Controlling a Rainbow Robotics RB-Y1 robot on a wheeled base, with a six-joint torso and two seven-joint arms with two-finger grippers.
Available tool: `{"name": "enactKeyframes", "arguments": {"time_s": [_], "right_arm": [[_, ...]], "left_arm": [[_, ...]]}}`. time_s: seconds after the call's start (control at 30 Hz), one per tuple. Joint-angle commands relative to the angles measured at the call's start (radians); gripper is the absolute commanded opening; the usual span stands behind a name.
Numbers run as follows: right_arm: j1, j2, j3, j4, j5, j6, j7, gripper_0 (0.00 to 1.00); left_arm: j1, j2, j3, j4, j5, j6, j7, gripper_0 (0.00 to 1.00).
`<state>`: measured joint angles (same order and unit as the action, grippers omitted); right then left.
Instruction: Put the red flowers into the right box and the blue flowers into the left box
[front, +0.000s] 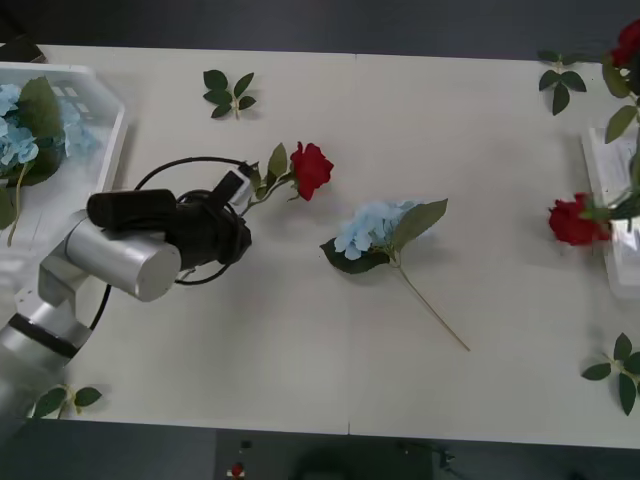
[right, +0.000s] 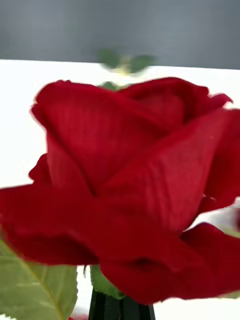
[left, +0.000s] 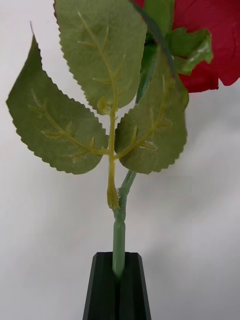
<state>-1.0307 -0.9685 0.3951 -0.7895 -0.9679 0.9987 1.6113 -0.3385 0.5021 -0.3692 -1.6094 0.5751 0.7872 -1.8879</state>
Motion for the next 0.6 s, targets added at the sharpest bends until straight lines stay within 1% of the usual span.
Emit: {"name": "enactKeyframes", "arguments": {"time_s": [0.03, 0.13, 0.17, 0.2, 0.23, 0.27, 0.3, 0.33, 0.43, 0.53, 0.6], "right_arm": [[0.047, -0.104, -0.019, -0.054, -0.006, -0.034, 0.145, 0.0], [0.089, -0.156, -0.019, -0.066, -0.009, -0.058, 0.191, 0.0], [0.104, -0.17, -0.019, -0.066, -0.009, -0.071, 0.205, 0.0], [0.113, -0.18, -0.018, -0.066, -0.008, -0.08, 0.216, 0.0], [0.13, -0.191, -0.019, -0.068, -0.006, -0.095, 0.228, 0.0], [0.138, -0.197, -0.019, -0.066, 0.0, -0.106, 0.237, 0.0], [0.149, -0.203, -0.019, -0.066, 0.015, -0.118, 0.24, 0.0], [0.158, -0.21, -0.019, -0.066, 0.031, -0.129, 0.24, 0.0], [0.178, -0.216, -0.019, -0.066, 0.077, -0.152, 0.239, 0.0], [0.196, -0.216, -0.019, -0.063, 0.121, -0.169, 0.23, 0.0], [0.201, -0.214, -0.019, -0.056, 0.132, -0.18, 0.226, 0.0]], "left_arm": [[0.073, 0.041, 0.072, -0.133, 0.025, 0.058, 0.021, 0.0], [0.133, 0.053, 0.104, -0.173, 0.026, 0.063, 0.015, 0.01], [0.15, 0.056, 0.11, -0.176, 0.026, 0.061, 0.01, 0.18], [0.158, 0.058, 0.115, -0.178, 0.026, 0.061, 0.009, 0.39], [0.162, 0.061, 0.116, -0.178, 0.028, 0.061, 0.004, 0.63], [0.162, 0.064, 0.116, -0.178, 0.029, 0.061, 0.001, 0.81], [0.162, 0.065, 0.116, -0.178, 0.029, 0.061, 0.0, 0.96], [0.162, 0.065, 0.116, -0.178, 0.031, 0.061, 0.0, 1.0], [0.15, 0.065, 0.124, -0.178, 0.032, 0.061, 0.001, 1.0], [0.11, 0.064, 0.124, -0.165, 0.032, 0.063, 0.004, 1.0], [0.069, 0.053, 0.124, -0.133, 0.035, 0.083, 0.006, 1.0]]}}
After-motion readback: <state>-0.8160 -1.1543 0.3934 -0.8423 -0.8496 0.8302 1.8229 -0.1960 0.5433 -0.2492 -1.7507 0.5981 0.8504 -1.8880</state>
